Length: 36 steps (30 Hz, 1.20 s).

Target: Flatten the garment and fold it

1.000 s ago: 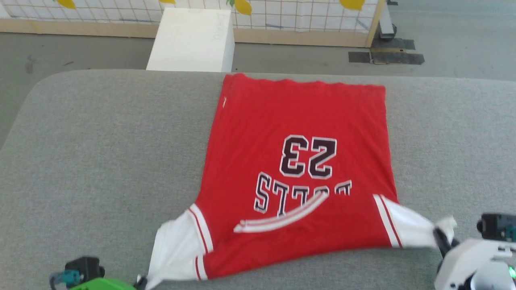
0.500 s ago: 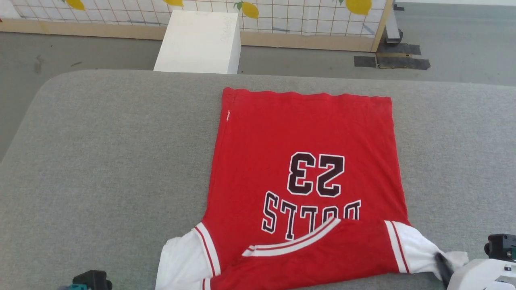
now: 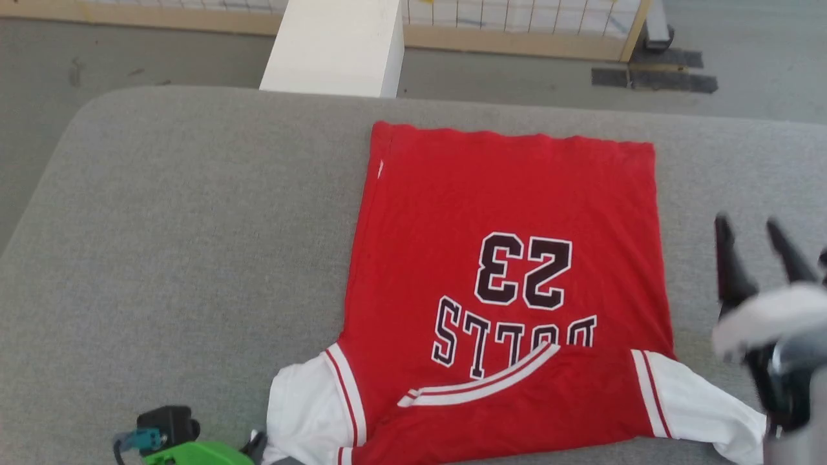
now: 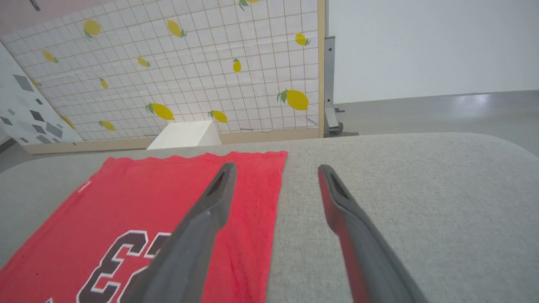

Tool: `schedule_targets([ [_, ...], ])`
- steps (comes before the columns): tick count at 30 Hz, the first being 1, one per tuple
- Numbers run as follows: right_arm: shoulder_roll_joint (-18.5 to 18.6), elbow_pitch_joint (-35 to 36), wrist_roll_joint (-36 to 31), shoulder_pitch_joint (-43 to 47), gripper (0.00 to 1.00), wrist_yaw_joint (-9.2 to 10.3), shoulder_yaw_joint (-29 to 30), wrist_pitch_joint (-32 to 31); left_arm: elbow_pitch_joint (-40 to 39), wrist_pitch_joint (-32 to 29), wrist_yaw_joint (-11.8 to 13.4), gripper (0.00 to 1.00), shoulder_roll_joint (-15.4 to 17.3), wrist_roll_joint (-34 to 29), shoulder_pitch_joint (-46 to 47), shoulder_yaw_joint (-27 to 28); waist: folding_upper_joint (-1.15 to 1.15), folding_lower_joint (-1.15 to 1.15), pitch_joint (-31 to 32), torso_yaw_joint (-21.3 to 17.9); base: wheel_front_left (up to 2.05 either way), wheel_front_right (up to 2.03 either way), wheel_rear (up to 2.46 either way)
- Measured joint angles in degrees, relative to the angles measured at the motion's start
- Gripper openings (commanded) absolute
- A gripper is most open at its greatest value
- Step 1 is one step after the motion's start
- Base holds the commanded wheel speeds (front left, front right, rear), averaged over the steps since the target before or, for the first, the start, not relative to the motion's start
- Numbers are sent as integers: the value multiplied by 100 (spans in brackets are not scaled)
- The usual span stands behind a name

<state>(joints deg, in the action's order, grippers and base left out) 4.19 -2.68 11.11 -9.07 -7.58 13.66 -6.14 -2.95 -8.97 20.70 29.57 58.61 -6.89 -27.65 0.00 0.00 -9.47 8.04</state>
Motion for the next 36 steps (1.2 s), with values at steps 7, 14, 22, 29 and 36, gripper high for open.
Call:
schedule_targets([
  [7,543,-1445,-86,-1866,100,0,112,110,-141,56,-102,0,-105,-126,401,-99,0,0,-426,162,0,0,0],
  [14,1004,-2828,-298,-3312,100,0,182,-734,-140,153,-256,0,-298,-241,777,-196,0,0,-953,433,0,0,0],
  [22,1171,-3585,-662,-4209,100,0,310,-2217,-96,289,-483,0,-481,-278,1023,-274,0,0,-1512,759,0,0,0],
  [29,1177,-3685,-1222,-4534,89,0,578,-3423,-110,353,-581,0,-615,-293,1148,-319,0,0,-1821,992,0,0,0],
  [36,1054,-3110,-1402,-4205,0,0,858,-2871,-27,372,-604,0,-691,-292,1190,-350,0,0,-1755,1067,0,0,0],
])
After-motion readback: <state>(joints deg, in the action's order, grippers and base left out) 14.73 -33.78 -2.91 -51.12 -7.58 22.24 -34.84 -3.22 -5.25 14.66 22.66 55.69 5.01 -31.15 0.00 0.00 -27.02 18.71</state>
